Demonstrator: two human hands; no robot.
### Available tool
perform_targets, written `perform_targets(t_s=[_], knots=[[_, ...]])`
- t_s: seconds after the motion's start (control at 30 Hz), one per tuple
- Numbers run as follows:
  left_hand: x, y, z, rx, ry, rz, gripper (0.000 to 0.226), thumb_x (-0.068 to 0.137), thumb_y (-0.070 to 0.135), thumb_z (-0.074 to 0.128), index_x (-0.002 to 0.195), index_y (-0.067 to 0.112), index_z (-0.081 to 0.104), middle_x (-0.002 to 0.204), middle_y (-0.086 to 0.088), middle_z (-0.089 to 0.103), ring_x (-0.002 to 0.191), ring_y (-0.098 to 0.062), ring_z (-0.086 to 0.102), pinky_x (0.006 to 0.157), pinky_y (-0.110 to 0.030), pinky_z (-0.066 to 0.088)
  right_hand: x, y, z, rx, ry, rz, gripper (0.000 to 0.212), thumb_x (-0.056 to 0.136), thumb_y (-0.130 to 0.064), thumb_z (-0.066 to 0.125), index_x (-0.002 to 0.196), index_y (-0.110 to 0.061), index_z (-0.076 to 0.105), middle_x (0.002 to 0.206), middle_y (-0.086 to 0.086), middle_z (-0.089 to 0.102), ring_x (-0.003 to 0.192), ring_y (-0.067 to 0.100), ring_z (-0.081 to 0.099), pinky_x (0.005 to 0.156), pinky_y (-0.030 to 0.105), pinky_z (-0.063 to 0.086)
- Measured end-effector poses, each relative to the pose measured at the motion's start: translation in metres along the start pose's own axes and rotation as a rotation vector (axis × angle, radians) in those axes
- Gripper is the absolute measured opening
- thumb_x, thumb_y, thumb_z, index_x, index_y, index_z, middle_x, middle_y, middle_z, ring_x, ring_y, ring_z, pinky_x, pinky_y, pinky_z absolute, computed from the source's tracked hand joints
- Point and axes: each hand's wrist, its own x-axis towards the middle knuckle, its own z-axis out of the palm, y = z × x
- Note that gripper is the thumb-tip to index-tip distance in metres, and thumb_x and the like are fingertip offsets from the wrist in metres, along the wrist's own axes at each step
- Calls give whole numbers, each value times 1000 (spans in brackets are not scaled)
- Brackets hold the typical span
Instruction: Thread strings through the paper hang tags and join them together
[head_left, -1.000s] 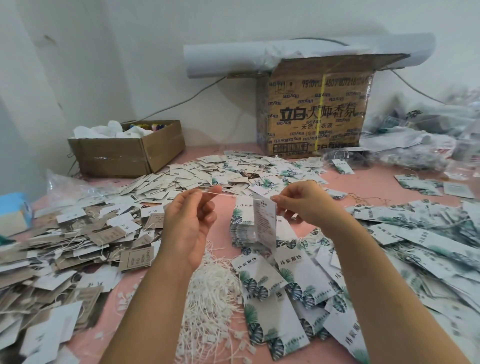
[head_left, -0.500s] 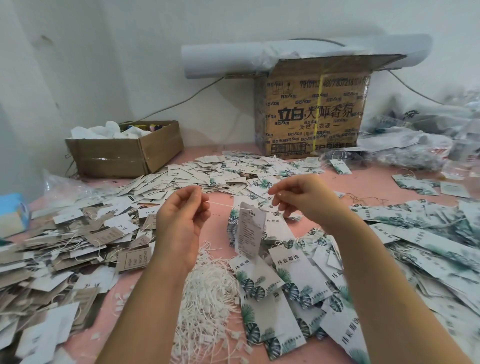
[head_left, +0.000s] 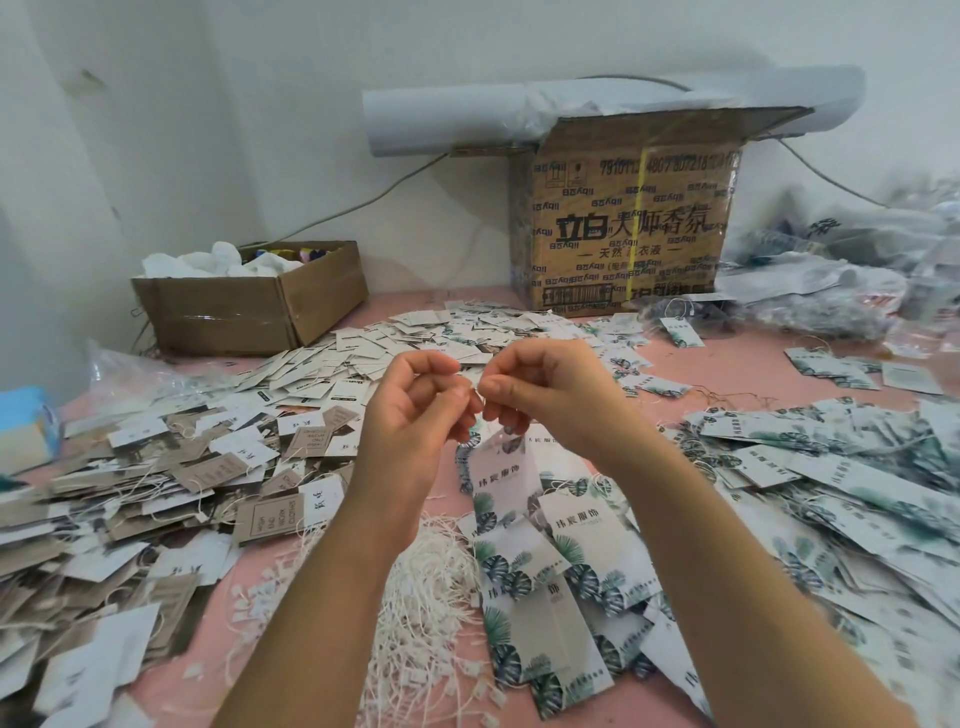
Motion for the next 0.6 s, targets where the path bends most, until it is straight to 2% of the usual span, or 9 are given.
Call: perform_targets(t_s=[0.23,0.37,0.5,0.6], knots=[[-2,2,1,46,-8,24,18,89,-4,53,90,14,52,66,2,60,59,-6,56,58,-17,49,1,-2,5,36,39,-12,15,85,-2,61,73,-11,61,57,-5,60,50,4,52,49,21,48],[-3,2,2,89,-3,38,18,88,-3,54,90,15,52,71,-3,60,57,-5,55,57,-17,48,1,-3,7,-57,24,-5,17,89,-4,57,74,-13,57,61,-3,56,49,7,49,52,28,47],[-2,0,1,149,18,18,8,87,7,60,89,15,61,69,5,67,59,-3,59,57,-16,49,1,-4,9,-112,57,-11,20,90,-5,55,73,-16,55,61,-6,52,48,6,48,52,29,48],[-2,-1,-1,231,34,4,5,85,14,63,84,18,66,65,9,68,58,0,59,56,-13,48,2,-5,9,-124,74,-14,22,90,-5,56,72,-18,55,61,-5,53,47,3,48,49,22,46]])
